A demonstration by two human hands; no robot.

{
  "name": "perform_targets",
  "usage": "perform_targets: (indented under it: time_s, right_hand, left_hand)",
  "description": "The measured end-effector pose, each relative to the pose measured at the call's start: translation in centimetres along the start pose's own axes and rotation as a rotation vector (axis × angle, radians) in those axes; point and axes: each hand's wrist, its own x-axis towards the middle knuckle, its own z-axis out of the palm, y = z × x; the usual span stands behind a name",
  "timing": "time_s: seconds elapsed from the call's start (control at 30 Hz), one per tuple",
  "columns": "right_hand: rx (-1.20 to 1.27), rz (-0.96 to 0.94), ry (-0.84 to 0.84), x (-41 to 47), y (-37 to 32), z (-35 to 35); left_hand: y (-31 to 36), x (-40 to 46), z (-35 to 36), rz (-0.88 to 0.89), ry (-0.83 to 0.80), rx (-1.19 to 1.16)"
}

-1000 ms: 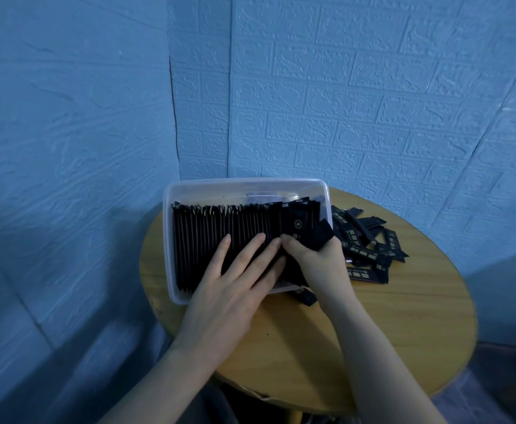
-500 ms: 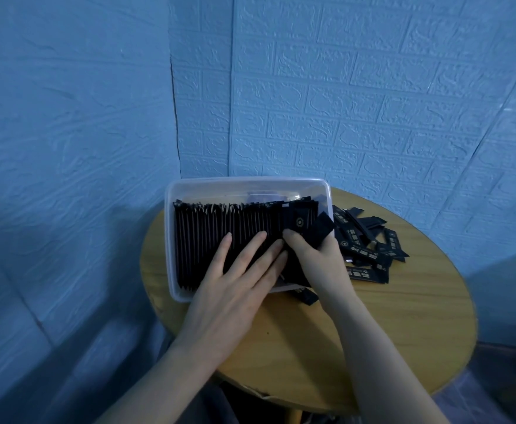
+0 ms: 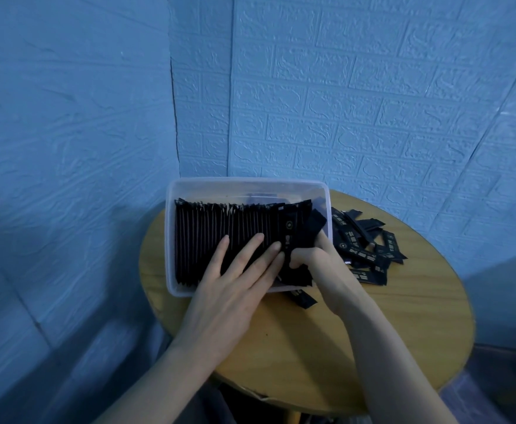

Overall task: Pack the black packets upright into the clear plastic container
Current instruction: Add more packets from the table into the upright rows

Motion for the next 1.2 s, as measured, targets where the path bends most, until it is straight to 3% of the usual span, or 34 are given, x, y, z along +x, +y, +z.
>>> perform_targets:
  time_s: [0.37,0.8,1.2]
  right_hand:
    - [0.08,-0.041,0.061,0.1,0.4,0.1]
    - [-0.2,-0.237,0.26,-0.2,1.6,0.6]
    - [-0.136,-0.247,0.322,0.0,1.9,0.9]
  left_hand:
    - [0.3,-0.2,0.0,0.03,0.015,0.023]
    - [0.3,-0.2,0.6,0.046,0.082,0.029]
    - [0.4,-0.1,0.4,0.047,0.065,0.019]
